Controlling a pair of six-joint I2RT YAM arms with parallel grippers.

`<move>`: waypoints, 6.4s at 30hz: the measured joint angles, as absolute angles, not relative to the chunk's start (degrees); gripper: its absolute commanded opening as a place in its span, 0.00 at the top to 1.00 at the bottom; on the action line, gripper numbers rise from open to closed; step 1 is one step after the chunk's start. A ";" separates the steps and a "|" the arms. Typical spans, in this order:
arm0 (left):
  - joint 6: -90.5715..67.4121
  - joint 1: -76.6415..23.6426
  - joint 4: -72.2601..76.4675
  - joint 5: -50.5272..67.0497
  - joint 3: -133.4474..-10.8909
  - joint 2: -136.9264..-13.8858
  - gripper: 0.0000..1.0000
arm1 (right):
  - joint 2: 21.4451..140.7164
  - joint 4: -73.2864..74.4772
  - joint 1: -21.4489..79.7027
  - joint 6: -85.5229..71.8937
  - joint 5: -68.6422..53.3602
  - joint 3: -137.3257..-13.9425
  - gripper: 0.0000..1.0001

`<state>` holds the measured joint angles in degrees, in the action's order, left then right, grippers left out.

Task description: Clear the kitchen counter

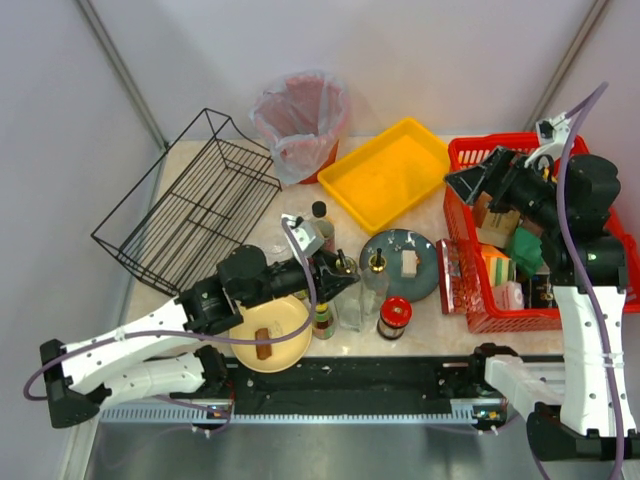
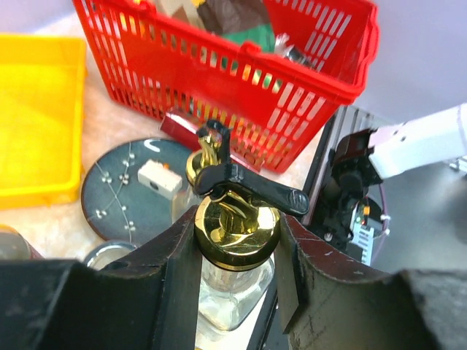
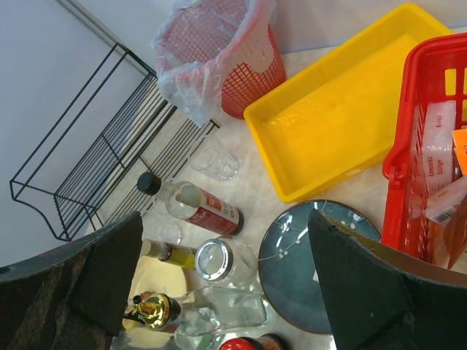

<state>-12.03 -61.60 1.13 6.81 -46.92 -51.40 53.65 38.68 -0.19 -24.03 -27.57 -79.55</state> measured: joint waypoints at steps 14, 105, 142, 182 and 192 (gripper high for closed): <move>-12.21 -61.67 -20.60 -10.15 -73.32 -48.84 1.00 | 53.25 38.70 -0.19 -23.55 -24.73 -79.48 0.07; -9.78 4.80 -0.60 -3.66 -108.51 -102.72 1.00 | 58.37 36.36 -0.19 -24.69 -20.56 -77.97 0.09; -14.94 4.80 -12.16 0.71 -100.33 -82.63 0.02 | 56.21 36.56 -0.19 -23.53 -19.44 -77.97 0.01; -10.04 -49.76 7.11 38.63 -53.76 -70.13 0.07 | 53.95 36.32 -0.19 -22.28 -27.57 -74.59 0.02; -10.24 -51.96 13.61 31.90 -52.05 -73.47 0.16 | 52.90 35.94 -0.19 -22.28 -28.21 -73.87 0.02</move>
